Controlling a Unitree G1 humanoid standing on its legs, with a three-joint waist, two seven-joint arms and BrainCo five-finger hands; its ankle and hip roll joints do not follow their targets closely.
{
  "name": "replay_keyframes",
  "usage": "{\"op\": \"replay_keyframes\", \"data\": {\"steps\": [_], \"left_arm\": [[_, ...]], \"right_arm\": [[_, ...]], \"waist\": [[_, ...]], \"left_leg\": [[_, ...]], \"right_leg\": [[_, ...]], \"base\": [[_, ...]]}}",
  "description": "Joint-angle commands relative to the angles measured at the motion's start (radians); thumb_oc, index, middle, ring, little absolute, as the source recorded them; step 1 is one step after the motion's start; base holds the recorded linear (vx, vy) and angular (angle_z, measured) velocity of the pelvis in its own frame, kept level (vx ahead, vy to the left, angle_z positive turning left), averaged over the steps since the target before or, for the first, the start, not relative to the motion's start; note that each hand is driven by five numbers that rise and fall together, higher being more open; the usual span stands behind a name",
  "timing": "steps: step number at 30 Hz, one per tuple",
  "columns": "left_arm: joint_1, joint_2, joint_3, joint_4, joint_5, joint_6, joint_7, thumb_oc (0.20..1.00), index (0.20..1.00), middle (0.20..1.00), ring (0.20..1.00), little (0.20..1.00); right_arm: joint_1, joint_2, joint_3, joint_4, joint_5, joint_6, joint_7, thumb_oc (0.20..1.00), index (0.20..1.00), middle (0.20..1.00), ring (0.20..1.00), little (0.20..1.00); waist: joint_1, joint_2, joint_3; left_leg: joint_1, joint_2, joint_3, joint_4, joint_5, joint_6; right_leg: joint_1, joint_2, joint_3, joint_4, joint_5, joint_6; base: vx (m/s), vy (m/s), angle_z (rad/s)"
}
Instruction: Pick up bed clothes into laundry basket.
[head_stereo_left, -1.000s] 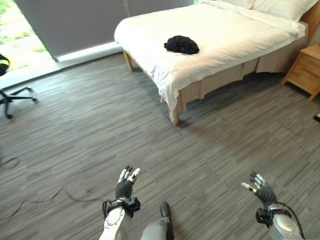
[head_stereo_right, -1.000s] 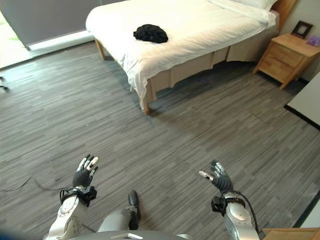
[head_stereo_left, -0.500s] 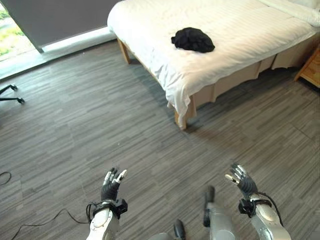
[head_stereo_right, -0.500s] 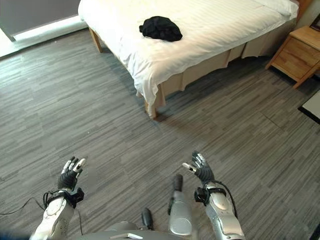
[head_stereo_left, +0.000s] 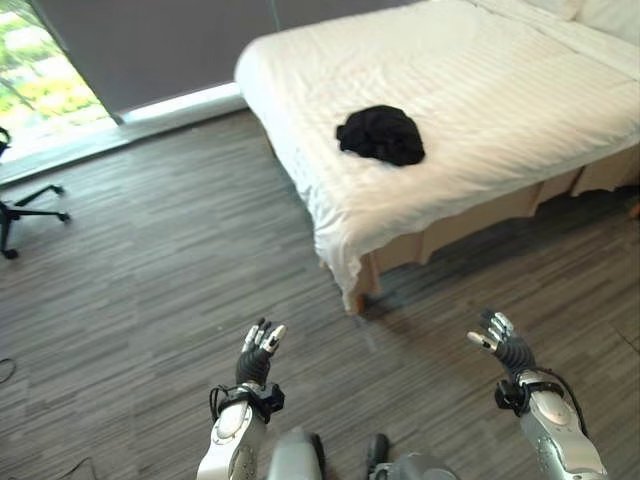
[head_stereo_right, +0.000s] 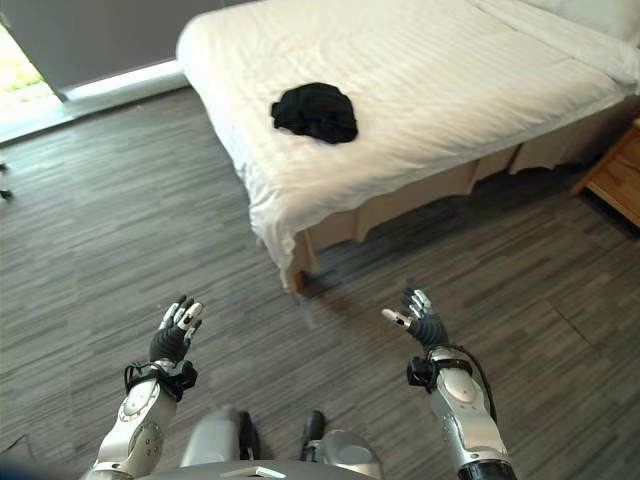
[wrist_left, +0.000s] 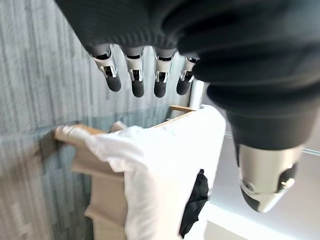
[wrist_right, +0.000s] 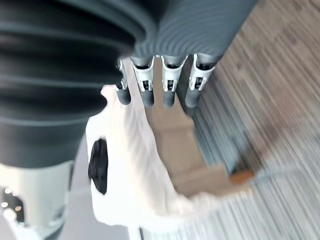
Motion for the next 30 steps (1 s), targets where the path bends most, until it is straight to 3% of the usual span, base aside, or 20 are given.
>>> {"op": "replay_keyframes", "data": {"steps": [1,3,7,9,11,13,16,19,21,23,25,30], "left_arm": [[0.006,0.027,0.042,-0.042,-0.005,-0.053,0.004,1.0,1.0,1.0,1.0,1.0],[0.015,0.023,0.045,-0.036,0.003,-0.05,0.001,1.0,1.0,1.0,1.0,1.0],[0.011,0.03,0.042,-0.023,0.019,-0.052,-0.004,1.0,1.0,1.0,1.0,1.0],[-0.002,0.04,0.038,-0.029,0.014,-0.052,0.004,1.0,1.0,1.0,1.0,1.0],[-0.032,0.063,0.037,-0.037,0.027,-0.056,0.02,1.0,1.0,1.0,1.0,1.0],[-0.059,0.083,0.042,-0.043,0.013,-0.062,0.032,1.0,1.0,1.0,1.0,1.0],[-0.071,0.1,0.04,-0.052,0.029,-0.061,0.031,1.0,1.0,1.0,1.0,1.0],[-0.08,0.11,0.05,-0.043,0.036,-0.067,0.029,1.0,1.0,1.0,1.0,1.0],[-0.078,0.107,0.053,-0.031,0.035,-0.068,0.027,1.0,1.0,1.0,1.0,1.0],[-0.079,0.117,0.052,-0.006,0.055,-0.072,0.03,1.0,1.0,1.0,1.0,1.0],[-0.054,0.096,0.06,-0.019,0.032,-0.081,0.018,1.0,1.0,1.0,1.0,1.0],[0.0,0.078,0.056,-0.006,0.004,-0.068,0.011,1.0,1.0,1.0,1.0,1.0]], "right_arm": [[0.026,-0.054,0.023,-0.057,-0.04,-0.034,0.007,1.0,1.0,1.0,1.0,1.0],[0.032,-0.052,0.019,-0.052,-0.05,-0.034,0.009,1.0,1.0,1.0,1.0,1.0],[0.048,-0.038,0.018,-0.058,-0.079,-0.024,0.021,1.0,1.0,1.0,1.0,1.0],[0.046,-0.018,0.021,-0.061,-0.087,-0.023,0.013,1.0,1.0,1.0,1.0,1.0],[0.025,-0.008,0.033,-0.061,-0.097,-0.03,0.01,1.0,1.0,1.0,1.0,1.0],[0.001,-0.003,0.041,-0.065,-0.104,-0.033,-0.003,1.0,1.0,1.0,1.0,1.0],[0.005,0.003,0.035,-0.074,-0.109,-0.037,-0.008,1.0,1.0,1.0,1.0,1.0],[0.016,0.009,0.018,-0.061,-0.093,-0.035,-0.017,1.0,1.0,1.0,1.0,1.0],[0.025,0.01,0.011,-0.055,-0.086,-0.037,-0.016,1.0,1.0,1.0,1.0,1.0],[0.032,0.003,0.007,-0.045,-0.094,-0.04,-0.024,1.0,1.0,1.0,1.0,1.0],[0.022,-0.017,0.003,-0.06,-0.093,-0.04,-0.013,1.0,1.0,1.0,1.0,1.0],[-0.044,-0.094,-0.023,-0.081,-0.172,-0.045,-0.05,1.0,1.0,1.0,1.0,1.0]], "waist": [[0.034,0.064,-0.024],[0.034,0.075,-0.029],[0.033,0.078,-0.058],[0.03,0.07,-0.066],[0.025,0.065,-0.06],[0.004,0.072,-0.03],[-0.028,0.087,-0.015],[-0.071,0.089,-0.007],[-0.099,0.073,-0.003],[-0.105,0.064,-0.002],[-0.07,0.051,-0.034],[-0.034,0.051,-0.065]], "left_leg": [[0.132,-0.045,-0.148,-0.221,0.109,-0.071],[0.122,-0.036,-0.138,-0.276,0.154,-0.094],[0.132,-0.058,-0.134,-0.183,0.1,-0.058],[0.168,-0.079,-0.12,-0.184,0.063,-0.024],[0.206,-0.104,-0.081,-0.199,0.028,0.019],[0.258,-0.115,-0.064,-0.225,0.02,0.042],[0.305,-0.115,-0.07,-0.269,0.011,0.046],[0.36,-0.127,-0.088,-0.309,-0.006,0.033],[0.398,-0.144,-0.118,-0.326,-0.025,0.025],[0.416,-0.151,-0.136,-0.331,-0.044,0.025],[0.396,-0.155,-0.153,-0.313,-0.041,0.023],[0.389,-0.152,-0.176,-0.333,-0.026,0.017]], "right_leg": [[0.114,-0.073,0.111,-0.203,0.083,-0.103],[0.15,-0.078,0.122,-0.21,0.066,-0.095],[0.192,-0.135,0.162,-0.16,0.036,-0.065],[0.154,-0.19,0.185,-0.044,0.043,-0.048],[0.042,-0.243,0.215,0.142,0.156,-0.039],[-0.055,-0.259,0.244,0.312,0.251,-0.047],[-0.133,-0.246,0.268,0.377,0.254,-0.059],[-0.21,-0.211,0.262,0.229,0.217,-0.059],[-0.214,-0.144,0.299,-0.002,0.228,-0.04],[-0.207,-0.122,0.322,-0.06,0.233,-0.03],[-0.134,-0.14,0.326,-0.104,0.217,-0.032],[-0.074,-0.135,0.284,-0.163,0.212,-0.037]], "base": [[0.66,0.206,-0.5],[0.62,0.236,-0.86],[0.36,0.233,-0.75],[0.29,0.293,-0.09],[0.17,0.309,0.02],[0.12,0.251,-0.46],[0.2,0.193,0.04],[0.31,0.055,0.28],[0.3,-0.071,0.49],[0.2,-0.065,0.58],[0.17,-0.1,0.97],[0.09,-0.079,0.37]]}}
